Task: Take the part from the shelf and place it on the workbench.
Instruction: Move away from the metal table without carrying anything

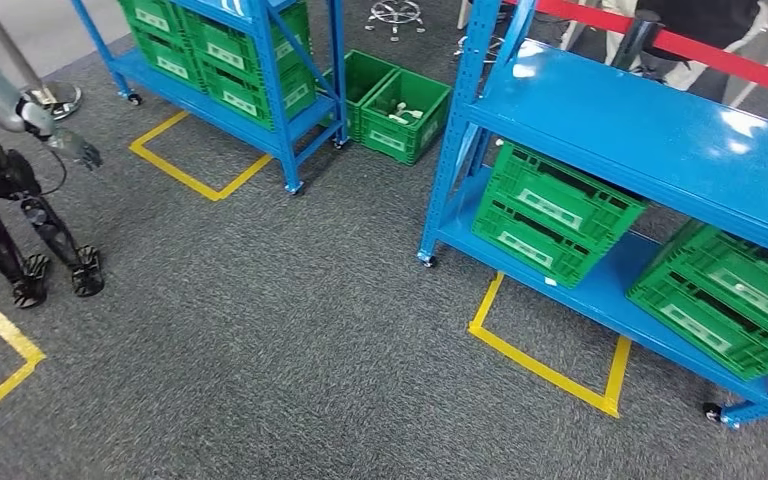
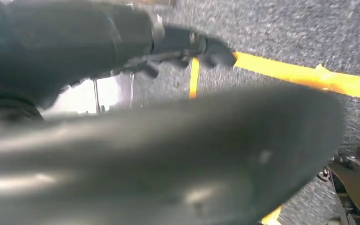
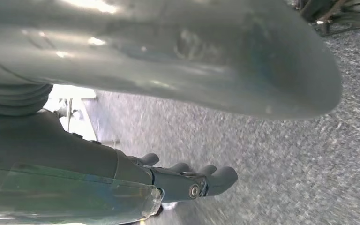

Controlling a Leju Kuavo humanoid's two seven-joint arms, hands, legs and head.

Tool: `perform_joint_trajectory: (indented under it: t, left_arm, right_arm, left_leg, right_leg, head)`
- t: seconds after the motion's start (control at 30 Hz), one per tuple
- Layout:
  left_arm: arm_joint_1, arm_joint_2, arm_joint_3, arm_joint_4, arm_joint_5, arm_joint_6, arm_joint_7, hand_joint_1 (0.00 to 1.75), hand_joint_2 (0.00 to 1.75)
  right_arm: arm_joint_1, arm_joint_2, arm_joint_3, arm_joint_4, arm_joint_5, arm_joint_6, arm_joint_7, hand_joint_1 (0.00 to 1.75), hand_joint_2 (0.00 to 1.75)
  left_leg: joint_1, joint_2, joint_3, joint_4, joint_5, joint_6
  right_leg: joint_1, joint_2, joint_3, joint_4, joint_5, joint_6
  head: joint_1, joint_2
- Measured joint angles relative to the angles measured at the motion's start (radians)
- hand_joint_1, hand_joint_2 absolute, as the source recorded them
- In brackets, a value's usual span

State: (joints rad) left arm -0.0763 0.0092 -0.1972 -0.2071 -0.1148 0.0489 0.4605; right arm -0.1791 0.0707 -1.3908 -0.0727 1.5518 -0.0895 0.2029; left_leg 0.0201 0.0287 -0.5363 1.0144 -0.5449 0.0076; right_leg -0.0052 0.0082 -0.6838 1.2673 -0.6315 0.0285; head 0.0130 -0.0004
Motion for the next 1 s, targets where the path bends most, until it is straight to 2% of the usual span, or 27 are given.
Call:
perform_joint_trajectory:
  t: [0.03,0.07,0.1,0.13,0.17,0.2,0.23,0.3,0.33,0.37,0.43,0.47,0.5,0.53,0.57,0.6,0.63,0.67,0.7,0.73,0.77,0.8,0.83,0.87,0.9,0.97,1.0]
  left_arm:
    - [0.000,0.001,0.000,0.000,0.003,-0.002,0.001,0.00,0.00]
    - [-0.001,0.001,0.000,0.000,0.005,-0.004,0.002,0.00,0.00]
    - [-0.003,0.001,0.000,0.000,0.008,-0.005,0.003,0.00,0.00]
    - [-0.004,0.002,0.000,0.000,0.009,-0.006,0.003,0.00,0.00]
    - [-0.006,0.002,0.000,0.000,0.010,-0.007,0.003,0.00,0.00]
    - [-0.007,0.003,0.000,0.000,0.010,-0.007,0.003,0.00,0.00]
    - [-0.008,0.004,0.000,0.000,0.010,-0.008,0.003,0.00,0.00]
    - [-0.011,0.005,0.000,0.000,0.008,-0.010,0.004,0.00,0.00]
    - [-0.013,0.006,0.000,0.000,0.007,-0.010,0.004,0.00,0.00]
    - [-0.014,0.007,-0.001,0.000,0.006,-0.010,0.005,0.00,0.00]
    - [-0.013,0.009,-0.004,0.000,0.004,-0.010,0.004,0.00,0.00]
    - [-0.011,0.010,-0.005,0.000,0.004,-0.010,0.004,0.00,0.00]
    - [-0.009,0.011,-0.007,0.000,0.003,-0.010,0.004,0.00,0.00]
    - [-0.007,0.013,-0.007,0.000,0.003,-0.010,0.004,0.00,0.00]
    - [-0.006,0.014,-0.008,0.000,0.003,-0.010,0.004,0.00,0.00]
    - [-0.005,0.015,-0.010,0.000,0.003,-0.010,0.003,0.00,0.00]
    - [-0.004,0.015,-0.012,0.000,0.003,-0.010,0.002,0.00,0.00]
    - [-0.004,0.016,-0.014,0.000,0.004,-0.010,0.001,0.00,0.00]
    - [-0.004,0.017,-0.016,0.000,0.004,-0.010,0.001,0.00,0.00]
    - [-0.004,0.017,-0.018,0.000,0.005,-0.010,0.001,0.00,0.00]
    - [-0.004,0.017,-0.020,0.000,0.006,-0.010,0.001,0.00,0.00]
    - [-0.005,0.017,-0.022,0.000,0.007,-0.010,0.001,0.00,0.00]
    - [-0.005,0.017,-0.023,0.000,0.007,-0.010,0.002,0.00,0.00]
    - [-0.005,0.017,-0.024,0.000,0.008,-0.010,0.001,0.00,0.00]
    - [-0.004,0.017,-0.024,0.000,0.008,-0.010,0.001,0.00,0.00]
    - [-0.001,0.018,-0.025,0.000,0.010,-0.009,0.001,0.00,0.00]
    - [0.000,0.018,-0.025,0.000,0.010,-0.009,0.001,0.00,0.00]
  right_arm:
    - [0.003,0.001,0.000,0.000,0.002,-0.002,0.000,0.00,0.00]
    - [0.007,0.001,0.000,0.000,0.004,-0.005,-0.001,0.00,0.00]
    - [0.010,0.002,0.000,0.000,0.007,-0.007,-0.001,0.00,0.00]
    - [0.012,0.003,0.000,0.000,0.008,-0.009,-0.001,0.00,0.00]
    - [0.012,0.003,0.000,0.000,0.009,-0.011,-0.001,0.00,0.00]
    - [0.010,0.004,-0.001,0.000,0.009,-0.012,0.000,0.00,0.00]
    - [0.008,0.005,-0.001,0.000,0.009,-0.013,0.000,0.00,0.00]
    - [0.007,0.006,-0.002,0.000,0.007,-0.014,0.004,0.00,0.00]
    - [0.008,0.007,-0.003,0.000,0.006,-0.013,0.006,0.00,0.00]
    - [0.008,0.008,-0.004,0.000,0.004,-0.012,0.009,0.00,0.00]
    - [0.005,0.010,-0.005,0.001,0.001,-0.010,0.012,0.00,0.00]
    - [0.003,0.011,-0.006,0.001,0.000,-0.009,0.013,0.00,0.00]
    - [0.002,0.011,-0.006,0.001,-0.001,-0.009,0.014,0.00,0.00]
    - [0.003,0.012,-0.006,0.001,-0.001,-0.009,0.015,0.00,0.00]
    - [0.004,0.012,-0.007,0.001,-0.001,-0.009,0.016,0.00,0.00]
    - [0.006,0.012,-0.008,0.001,-0.001,-0.009,0.017,0.00,0.00]
    - [0.006,0.013,-0.010,0.001,-0.001,-0.009,0.017,0.00,0.00]
    - [0.006,0.014,-0.011,0.001,0.000,-0.009,0.017,0.00,0.00]
    - [0.004,0.015,-0.012,0.001,0.001,-0.009,0.017,0.00,0.00]
    - [0.003,0.016,-0.013,0.001,0.002,-0.009,0.017,0.00,0.00]
    - [0.002,0.016,-0.013,0.001,0.004,-0.009,0.016,0.00,0.00]
    - [0.002,0.016,-0.013,0.001,0.005,-0.009,0.016,0.00,0.00]
    - [0.003,0.017,-0.013,0.001,0.006,-0.009,0.015,0.00,0.00]
    - [0.004,0.017,-0.014,0.001,0.007,-0.010,0.014,0.00,0.00]
    - [0.003,0.018,-0.014,0.001,0.008,-0.010,0.013,0.00,0.00]
    - [0.000,0.019,-0.014,0.000,0.008,-0.011,0.012,0.00,0.00]
    - [0.000,0.019,-0.014,0.000,0.008,-0.011,0.012,0.00,0.00]
  left_leg:
    - [-0.001,0.015,0.004,0.000,-0.005,0.000]
    - [-0.002,0.028,0.009,0.000,-0.009,-0.002]
    - [-0.003,0.040,0.016,0.000,-0.014,-0.004]
    - [-0.003,0.049,0.022,-0.001,-0.019,-0.006]
    - [-0.005,0.058,0.027,-0.001,-0.023,-0.010]
    - [-0.006,0.067,0.031,-0.002,-0.027,-0.014]
    - [-0.007,0.075,0.034,-0.004,-0.030,-0.019]
    - [-0.006,0.089,0.043,-0.009,-0.035,-0.029]
    - [-0.004,0.071,0.048,-0.007,-0.040,-0.035]
    - [-0.003,0.041,0.043,0.009,-0.053,-0.040]
    - [-0.001,-0.028,-0.003,0.102,-0.100,-0.046]
    - [-0.001,-0.039,-0.041,0.167,-0.125,-0.047]
    - [-0.001,-0.040,-0.077,0.221,-0.138,-0.048]
    - [-0.001,-0.038,-0.102,0.249,-0.133,-0.049]
    - [-0.001,-0.037,-0.110,0.242,-0.108,-0.049]
    - [0.000,-0.043,-0.102,0.200,-0.067,-0.049]
    - [0.001,-0.066,-0.083,0.141,-0.023,-0.047]
    - [0.004,-0.097,-0.061,0.083,0.006,-0.044]
    - [0.006,-0.121,-0.044,0.042,0.021,-0.039]
    - [0.006,-0.138,-0.033,0.020,0.022,-0.033]
    - [0.005,-0.134,-0.028,0.014,0.017,-0.027]
    - [0.004,-0.119,-0.023,0.010,0.016,-0.020]
    - [0.004,-0.104,-0.018,0.004,0.017,-0.014]
    - [0.005,-0.086,-0.012,-0.003,0.018,-0.008]
    - [0.007,-0.067,-0.006,-0.009,0.018,-0.003]
    - [0.005,-0.028,0.002,-0.012,0.012,0.003]
    - [0.004,-0.010,0.005,-0.012,0.008,0.004]
  right_leg:
    - [-0.001,-0.004,-0.012,0.017,0.007,0.000]
    - [-0.002,-0.008,-0.005,-0.004,0.033,-0.002]
    - [-0.001,-0.014,0.020,-0.058,0.072,-0.007]
    - [0.002,-0.030,0.052,-0.125,0.106,-0.013]
    - [0.008,-0.049,0.081,-0.185,0.127,-0.021]
    - [0.014,-0.066,0.100,-0.223,0.136,-0.028]
    - [0.020,-0.075,0.108,-0.239,0.132,-0.034]
    - [0.022,-0.062,0.112,-0.249,0.130,-0.043]
    - [0.020,-0.053,0.117,-0.257,0.132,-0.047]
    - [0.017,-0.044,0.123,-0.265,0.135,-0.052]
    - [0.013,-0.024,0.131,-0.274,0.138,-0.061]
    - [0.013,-0.011,0.132,-0.274,0.138,-0.065]
    - [0.013,0.003,0.134,-0.274,0.136,-0.067]
    - [0.014,0.018,0.136,-0.273,0.134,-0.067]
    - [0.014,0.033,0.139,-0.272,0.132,-0.066]
    - [0.013,0.048,0.143,-0.270,0.129,-0.064]
    - [0.012,0.061,0.145,-0.267,0.125,-0.060]
    - [0.011,0.075,0.145,-0.262,0.120,-0.055]
    - [0.009,0.088,0.143,-0.258,0.116,-0.050]
    - [0.007,0.102,0.140,-0.255,0.113,-0.043]
    - [0.005,0.116,0.137,-0.255,0.113,-0.036]
    - [0.002,0.132,0.135,-0.258,0.115,-0.029]
    - [0.002,0.132,0.134,-0.257,0.114,-0.024]
    - [0.003,0.115,0.128,-0.244,0.105,-0.019]
    - [0.004,0.085,0.112,-0.211,0.086,-0.014]
    - [0.003,0.020,0.050,-0.094,0.029,-0.004]
    - [0.001,0.006,0.018,-0.035,0.007,0.001]
  head:
    - [0.000,0.000]
    - [0.000,0.000]
    - [0.000,0.000]
    - [0.000,0.000]
    - [0.001,0.000]
    - [0.001,0.000]
    - [0.001,0.000]
    - [0.001,0.000]
    - [0.000,0.000]
    - [-0.002,0.000]
    - [-0.009,0.000]
    - [-0.011,0.000]
    - [-0.013,0.000]
    - [-0.014,0.000]
    - [-0.015,0.000]
    - [-0.015,0.000]
    - [-0.016,0.000]
    - [-0.017,0.000]
    - [-0.017,0.000]
    - [-0.016,0.000]
    - [-0.016,0.000]
    - [-0.015,0.000]
    - [-0.015,0.000]
    - [-0.012,0.000]
    - [-0.010,0.000]
    - [-0.004,0.000]
    - [-0.004,0.000]
